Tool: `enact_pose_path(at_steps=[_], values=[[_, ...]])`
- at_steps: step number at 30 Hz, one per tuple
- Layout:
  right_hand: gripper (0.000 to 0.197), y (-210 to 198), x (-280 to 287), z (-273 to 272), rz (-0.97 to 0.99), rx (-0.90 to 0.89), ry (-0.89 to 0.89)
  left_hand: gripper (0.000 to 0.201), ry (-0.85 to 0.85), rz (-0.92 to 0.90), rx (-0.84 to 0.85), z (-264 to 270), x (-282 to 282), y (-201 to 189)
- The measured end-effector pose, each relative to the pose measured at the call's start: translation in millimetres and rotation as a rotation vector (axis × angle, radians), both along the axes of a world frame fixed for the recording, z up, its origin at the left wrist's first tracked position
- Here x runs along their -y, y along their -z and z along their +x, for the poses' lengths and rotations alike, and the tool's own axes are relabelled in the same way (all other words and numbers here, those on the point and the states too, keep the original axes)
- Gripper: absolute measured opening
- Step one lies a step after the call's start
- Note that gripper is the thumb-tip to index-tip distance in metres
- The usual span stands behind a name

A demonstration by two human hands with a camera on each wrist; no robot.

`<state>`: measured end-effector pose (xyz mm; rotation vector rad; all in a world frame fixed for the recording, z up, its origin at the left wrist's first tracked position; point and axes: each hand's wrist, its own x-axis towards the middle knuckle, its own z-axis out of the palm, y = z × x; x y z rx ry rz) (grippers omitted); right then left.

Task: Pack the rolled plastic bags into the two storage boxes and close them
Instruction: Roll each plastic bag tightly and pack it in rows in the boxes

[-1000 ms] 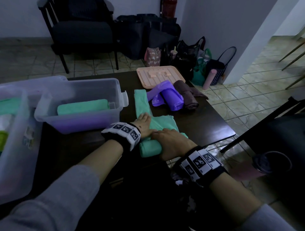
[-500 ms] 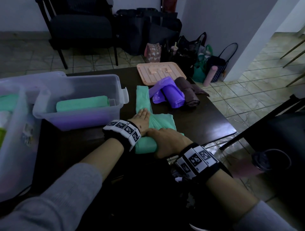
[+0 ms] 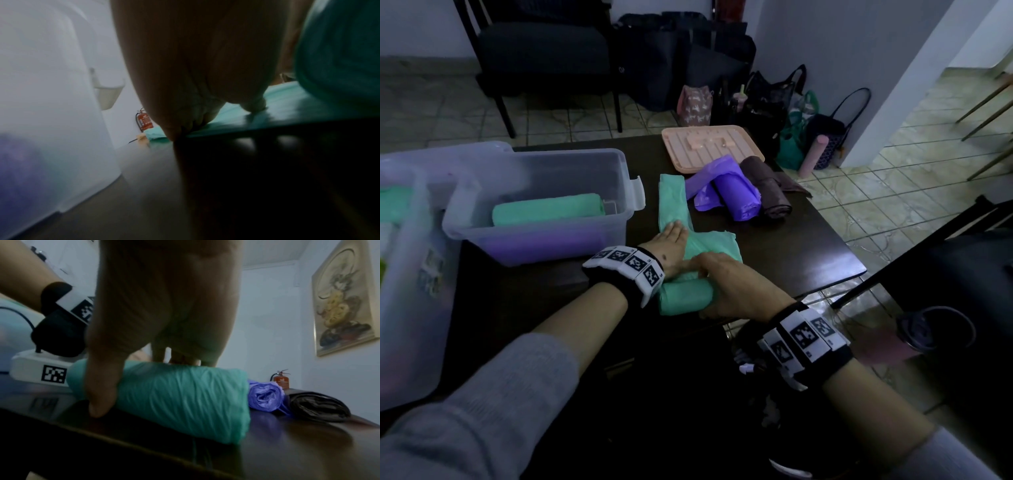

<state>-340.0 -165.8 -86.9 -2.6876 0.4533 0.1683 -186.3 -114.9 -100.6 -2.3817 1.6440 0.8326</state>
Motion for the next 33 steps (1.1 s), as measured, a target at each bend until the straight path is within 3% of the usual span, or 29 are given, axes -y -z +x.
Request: enact_pose_path(at_steps=[6, 12, 14, 18, 22, 26, 29, 33], values=[[0.059, -6.3, 10.1, 3.5, 0.124, -0.035, 0.051, 0.072, -0.012, -0.057, -0.027, 3.5, -0.5, 2.3], [0.056, -14.1, 17.9, 13.0, 0.098, -0.182, 0.034, 0.069, -0.105, -0.163, -0.147, 7.0, -2.4, -0.8], [0.056, -14.8, 19.6, 14.1, 0.120, -0.190, 0.043, 0.062, -0.142, -0.273, -0.157, 4.6, -6.0, -4.9], [0.046, -10.2, 27.1, 16.5, 0.221, -0.118, 0.130, 0.024, -0.181, -0.643, -0.107, -9.3, -16.4, -22.4], [0.039, -6.0, 31.3, 20.1, 0.194, -0.117, 0.106, 0.023, -0.193, -0.411, -0.198, -8.2, -29.0, -39.8], [0.037, -5.2, 31.6, 23.3, 0.123, -0.128, 0.089, 0.053, -0.067, -0.176, -0.226, -6.0, -36.7, -43.6], [0.039, 0.1, 29.8, 24.6, 0.003, -0.154, 0.092, 0.068, -0.012, -0.119, -0.146, -10.5, -32.9, -37.1], [0.033, 2.3, 19.2, 21.9, -0.026, -0.079, 0.156, 0.066, -0.004, -0.062, -0.075, -10.8, -23.3, -35.5]])
